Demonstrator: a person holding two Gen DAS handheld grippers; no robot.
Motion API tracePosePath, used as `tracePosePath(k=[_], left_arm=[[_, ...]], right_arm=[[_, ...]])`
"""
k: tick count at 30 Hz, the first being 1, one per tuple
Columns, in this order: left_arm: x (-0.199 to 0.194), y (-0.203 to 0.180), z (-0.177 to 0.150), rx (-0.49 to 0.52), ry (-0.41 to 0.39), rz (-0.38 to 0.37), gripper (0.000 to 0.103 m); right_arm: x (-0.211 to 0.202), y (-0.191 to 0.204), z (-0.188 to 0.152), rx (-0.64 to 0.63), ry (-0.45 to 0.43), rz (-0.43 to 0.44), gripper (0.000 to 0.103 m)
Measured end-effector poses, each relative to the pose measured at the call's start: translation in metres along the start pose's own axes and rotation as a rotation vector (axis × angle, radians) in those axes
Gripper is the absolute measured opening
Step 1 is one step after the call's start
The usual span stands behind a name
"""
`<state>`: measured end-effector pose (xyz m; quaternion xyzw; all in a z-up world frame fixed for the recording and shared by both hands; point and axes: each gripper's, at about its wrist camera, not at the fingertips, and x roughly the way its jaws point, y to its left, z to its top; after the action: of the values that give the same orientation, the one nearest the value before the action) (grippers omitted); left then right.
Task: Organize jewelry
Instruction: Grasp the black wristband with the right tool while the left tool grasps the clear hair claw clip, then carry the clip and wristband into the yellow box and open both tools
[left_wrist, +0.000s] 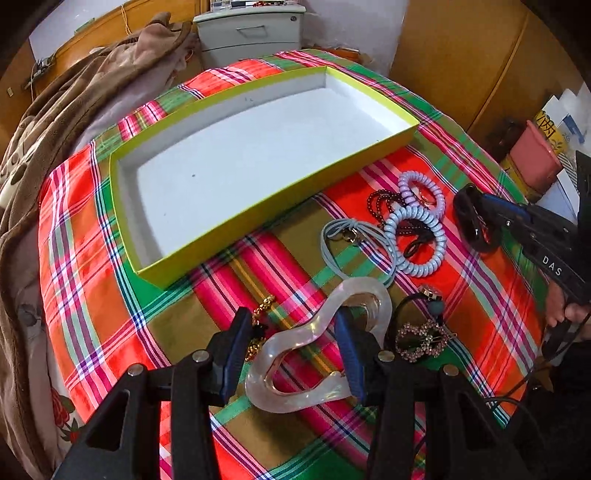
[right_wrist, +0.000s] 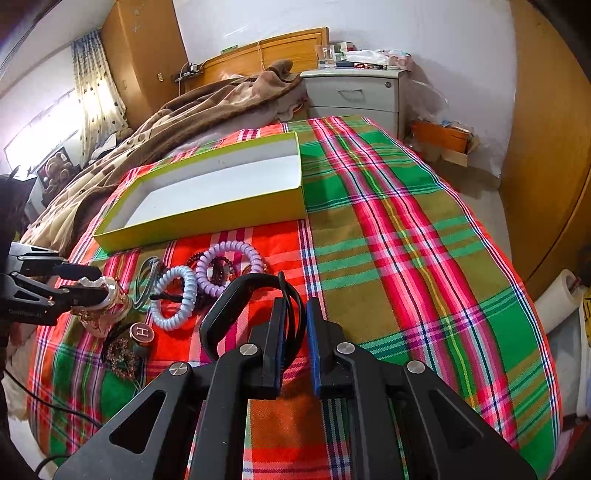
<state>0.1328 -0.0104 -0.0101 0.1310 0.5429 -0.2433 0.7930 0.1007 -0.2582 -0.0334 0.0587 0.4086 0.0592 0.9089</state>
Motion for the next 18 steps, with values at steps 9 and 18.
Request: tracePosePath(k=[9, 18], left_arm=[[-0.002, -0.003, -0.005, -0.014, 0.005, -0.037, 0.017], [-0.014, 0.002, -0.009, -0.085, -0.047, -0.068, 0.013]], right_arm=[[-0.003, -0.002, 0.005, 0.010, -0.018, -0.004, 0.011], [-0.008, -0.001, 0.008, 0.010, -0.036, 0.002, 0.011]])
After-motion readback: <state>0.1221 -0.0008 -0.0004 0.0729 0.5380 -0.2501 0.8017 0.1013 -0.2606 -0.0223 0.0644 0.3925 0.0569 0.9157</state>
